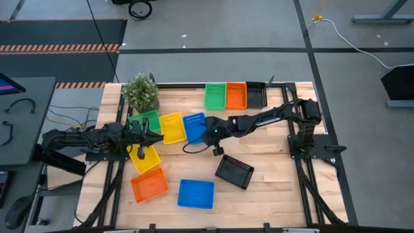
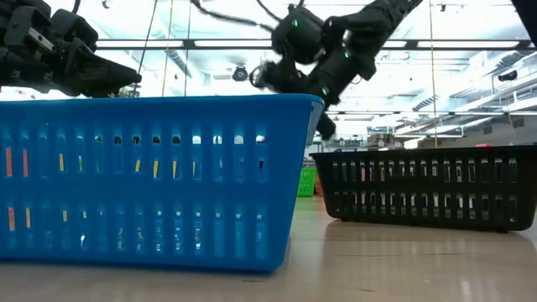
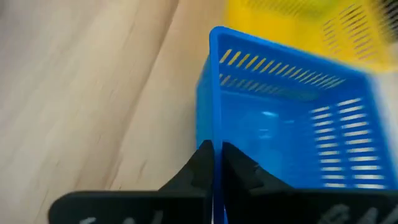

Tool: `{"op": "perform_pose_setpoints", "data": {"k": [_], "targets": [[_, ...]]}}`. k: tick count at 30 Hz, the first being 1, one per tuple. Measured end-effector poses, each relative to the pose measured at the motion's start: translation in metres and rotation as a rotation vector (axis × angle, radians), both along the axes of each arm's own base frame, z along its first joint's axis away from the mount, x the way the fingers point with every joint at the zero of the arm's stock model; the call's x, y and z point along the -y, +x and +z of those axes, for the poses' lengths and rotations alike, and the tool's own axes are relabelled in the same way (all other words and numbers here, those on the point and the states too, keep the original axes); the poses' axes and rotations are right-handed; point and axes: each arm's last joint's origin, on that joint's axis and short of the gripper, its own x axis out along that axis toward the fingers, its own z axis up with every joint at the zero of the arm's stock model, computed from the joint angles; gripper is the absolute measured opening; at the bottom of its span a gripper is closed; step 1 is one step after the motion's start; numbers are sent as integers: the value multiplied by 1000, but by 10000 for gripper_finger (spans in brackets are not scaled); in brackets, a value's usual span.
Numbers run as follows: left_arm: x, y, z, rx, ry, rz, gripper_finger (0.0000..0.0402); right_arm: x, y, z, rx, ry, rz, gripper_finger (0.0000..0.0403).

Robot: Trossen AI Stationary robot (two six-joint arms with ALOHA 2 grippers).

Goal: Stack baskets by color
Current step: Move the top blue bin to the top of the table to the right of the green bin

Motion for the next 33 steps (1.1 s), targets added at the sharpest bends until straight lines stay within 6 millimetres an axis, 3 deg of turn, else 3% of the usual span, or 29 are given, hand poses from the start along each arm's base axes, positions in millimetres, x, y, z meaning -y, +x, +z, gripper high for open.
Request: {"op": "perform_pose_setpoints", "data": {"k": [8, 13, 18, 26, 33], "targets": [[0, 0, 0, 0, 0, 0, 31, 10, 15, 57, 98, -77, -103, 11], [0, 0, 0, 0, 0, 0, 33, 35, 25, 77, 179, -65, -173, 11], [0, 0, 0, -2, 0, 0, 38, 69, 38, 67, 224, -51, -257, 11], [0, 1, -1, -14, 0, 0, 30, 119, 56, 19, 152, -45, -344, 11], [0, 1, -1, -15, 0, 0, 36, 142, 51, -3, 73, -51, -426, 11]]}}
